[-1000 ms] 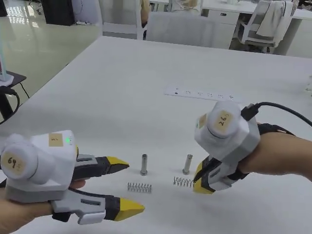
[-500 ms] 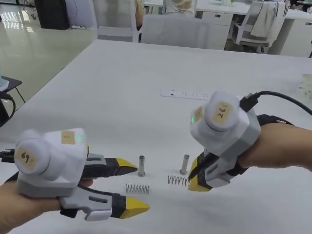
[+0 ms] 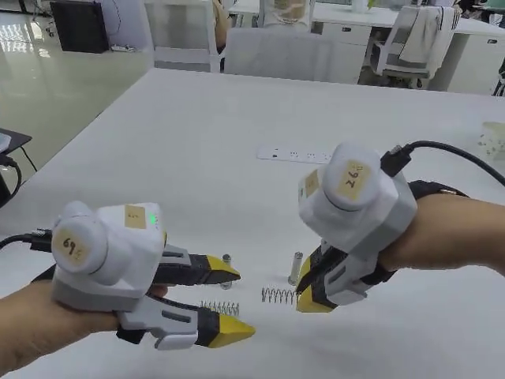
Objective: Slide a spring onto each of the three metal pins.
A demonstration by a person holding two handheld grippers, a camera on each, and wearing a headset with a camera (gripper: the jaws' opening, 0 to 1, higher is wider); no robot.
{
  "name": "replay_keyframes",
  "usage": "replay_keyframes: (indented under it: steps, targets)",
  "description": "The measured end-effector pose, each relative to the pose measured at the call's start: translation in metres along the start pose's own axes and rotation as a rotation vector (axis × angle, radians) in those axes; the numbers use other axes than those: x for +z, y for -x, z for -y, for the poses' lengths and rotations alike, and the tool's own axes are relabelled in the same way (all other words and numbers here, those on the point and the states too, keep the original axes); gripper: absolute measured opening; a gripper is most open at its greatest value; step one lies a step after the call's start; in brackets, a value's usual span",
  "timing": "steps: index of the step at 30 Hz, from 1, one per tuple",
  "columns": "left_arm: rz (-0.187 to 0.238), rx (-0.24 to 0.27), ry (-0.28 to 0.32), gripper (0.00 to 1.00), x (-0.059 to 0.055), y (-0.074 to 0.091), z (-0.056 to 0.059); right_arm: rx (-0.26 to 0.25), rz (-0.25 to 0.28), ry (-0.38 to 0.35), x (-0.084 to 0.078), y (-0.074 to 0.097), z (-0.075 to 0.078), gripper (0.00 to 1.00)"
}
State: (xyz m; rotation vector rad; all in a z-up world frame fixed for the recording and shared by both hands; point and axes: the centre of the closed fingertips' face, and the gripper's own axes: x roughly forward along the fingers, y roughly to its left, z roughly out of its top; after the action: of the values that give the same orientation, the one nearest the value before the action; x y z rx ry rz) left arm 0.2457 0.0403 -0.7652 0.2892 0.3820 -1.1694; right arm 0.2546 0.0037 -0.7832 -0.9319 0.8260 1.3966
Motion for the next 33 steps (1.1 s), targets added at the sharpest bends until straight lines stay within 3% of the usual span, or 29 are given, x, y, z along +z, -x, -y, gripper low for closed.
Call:
replay_keyframes:
  steps: [12,33]
  targets:
    - [0.0,-0.014,-0.047,0.26,0.006,-0.005,0.002,0.006,0.01,0.042,0.011,0.003,-0.005,0.08]
    - [0.013,-0.023,-0.094,0.09,0.011,-0.01,0.005,0.013,0.003,0.076,0.013,0.003,-0.01,0.08]
